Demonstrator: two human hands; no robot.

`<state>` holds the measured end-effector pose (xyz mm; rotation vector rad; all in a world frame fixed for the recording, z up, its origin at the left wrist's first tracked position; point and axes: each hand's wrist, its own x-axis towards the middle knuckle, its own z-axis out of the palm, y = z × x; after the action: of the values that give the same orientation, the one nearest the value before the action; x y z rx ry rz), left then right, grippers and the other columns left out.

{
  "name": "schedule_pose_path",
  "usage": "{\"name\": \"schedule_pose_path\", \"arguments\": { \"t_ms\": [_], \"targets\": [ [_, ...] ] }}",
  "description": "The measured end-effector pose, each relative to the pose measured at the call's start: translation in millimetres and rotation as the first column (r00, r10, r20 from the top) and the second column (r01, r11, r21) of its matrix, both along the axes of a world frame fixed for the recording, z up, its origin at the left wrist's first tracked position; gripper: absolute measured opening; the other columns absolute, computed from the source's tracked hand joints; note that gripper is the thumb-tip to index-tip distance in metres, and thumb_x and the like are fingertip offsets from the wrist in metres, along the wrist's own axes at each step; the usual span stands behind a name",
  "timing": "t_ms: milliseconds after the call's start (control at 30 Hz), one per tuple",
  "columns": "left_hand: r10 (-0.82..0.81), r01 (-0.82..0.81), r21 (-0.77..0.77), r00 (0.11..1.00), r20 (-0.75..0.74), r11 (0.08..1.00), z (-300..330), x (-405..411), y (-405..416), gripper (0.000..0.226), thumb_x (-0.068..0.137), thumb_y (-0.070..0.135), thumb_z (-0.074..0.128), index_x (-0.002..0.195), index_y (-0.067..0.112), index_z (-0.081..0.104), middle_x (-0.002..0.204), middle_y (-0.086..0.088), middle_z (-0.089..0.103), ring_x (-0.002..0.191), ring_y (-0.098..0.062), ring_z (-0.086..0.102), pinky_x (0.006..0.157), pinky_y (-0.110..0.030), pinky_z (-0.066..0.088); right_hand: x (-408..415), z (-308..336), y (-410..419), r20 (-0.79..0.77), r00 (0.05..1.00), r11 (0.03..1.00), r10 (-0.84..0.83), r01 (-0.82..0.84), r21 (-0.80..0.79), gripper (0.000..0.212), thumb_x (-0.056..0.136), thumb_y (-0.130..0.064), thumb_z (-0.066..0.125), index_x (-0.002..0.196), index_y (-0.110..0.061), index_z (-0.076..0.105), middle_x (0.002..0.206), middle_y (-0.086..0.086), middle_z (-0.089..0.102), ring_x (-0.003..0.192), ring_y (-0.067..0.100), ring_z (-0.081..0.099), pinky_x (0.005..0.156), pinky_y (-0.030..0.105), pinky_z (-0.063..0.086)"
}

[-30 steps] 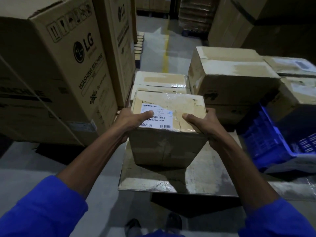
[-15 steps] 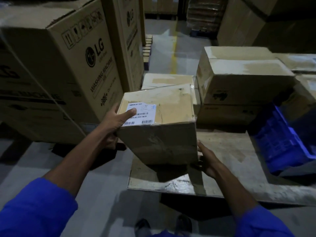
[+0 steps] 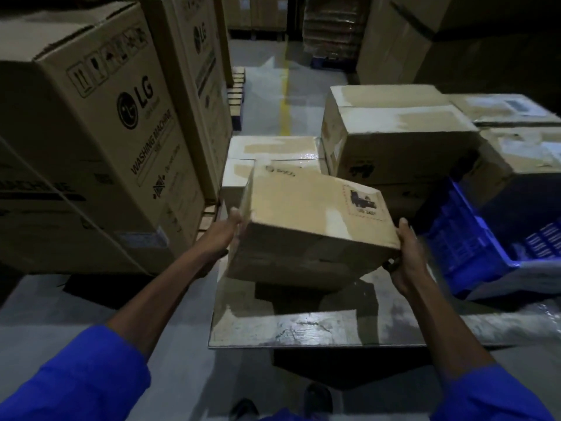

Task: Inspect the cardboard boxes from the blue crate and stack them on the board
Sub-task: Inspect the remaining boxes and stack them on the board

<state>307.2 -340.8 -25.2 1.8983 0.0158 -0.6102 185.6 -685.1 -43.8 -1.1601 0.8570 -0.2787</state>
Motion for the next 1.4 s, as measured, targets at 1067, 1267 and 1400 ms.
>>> {"name": "schedule_pose_path", "arguments": {
  "t_ms": [1067, 1267, 1400],
  "targets": [
    [0.17, -0.171, 0.032, 0.985, 0.023, 0.985, -9.7, -16.5, 21.3, 0.049, 0.108, 0.043, 0.046, 0.091, 0.001, 0.065, 0.103, -0.037, 0.061, 0.105, -0.056, 0.06, 0.073, -0.04, 0.05, 33.6, 47.7, 31.2, 0.036, 0.93, 0.926, 0.366, -0.359, -0.119, 0.065, 0.093, -0.073, 0.043, 0.127, -0.024, 0.068, 0.127, 0.009, 0.073, 0.127, 0.034, 0.062, 0.111, 0.058, 0.044],
    [0.224, -0.228, -0.207, 0.974, -0.045, 0.951, 33.5, -12.3, 7.7, 0.083, 0.082, 0.085, 0.031, 0.124, 0.026, 0.07, 0.115, 0.0, 0.074, 0.103, -0.017, 0.067, 0.077, -0.036, 0.056, 38.6, 68.2, 49.4, -0.002, 0.891, 0.854, 0.454, -0.436, -0.284, 0.057, 0.094, -0.065, 0.058, 0.129, -0.021, 0.065, 0.119, 0.003, 0.073, 0.115, 0.027, 0.069, 0.102, 0.055, 0.054],
    [0.154, -0.153, -0.113, 0.988, 0.0, 0.982, 54.1, -0.6, -2.5, 0.044, 0.094, 0.067, 0.053, 0.116, 0.03, 0.064, 0.114, 0.006, 0.069, 0.106, -0.022, 0.066, 0.091, -0.05, 0.056, 50.0, 71.9, 54.1, -0.025, 0.881, 0.855, 0.473, -0.466, -0.226, 0.067, 0.09, -0.05, 0.073, 0.141, -0.014, 0.049, 0.129, 0.007, 0.068, 0.111, 0.024, 0.073, 0.094, 0.05, 0.061]
  ]
}}
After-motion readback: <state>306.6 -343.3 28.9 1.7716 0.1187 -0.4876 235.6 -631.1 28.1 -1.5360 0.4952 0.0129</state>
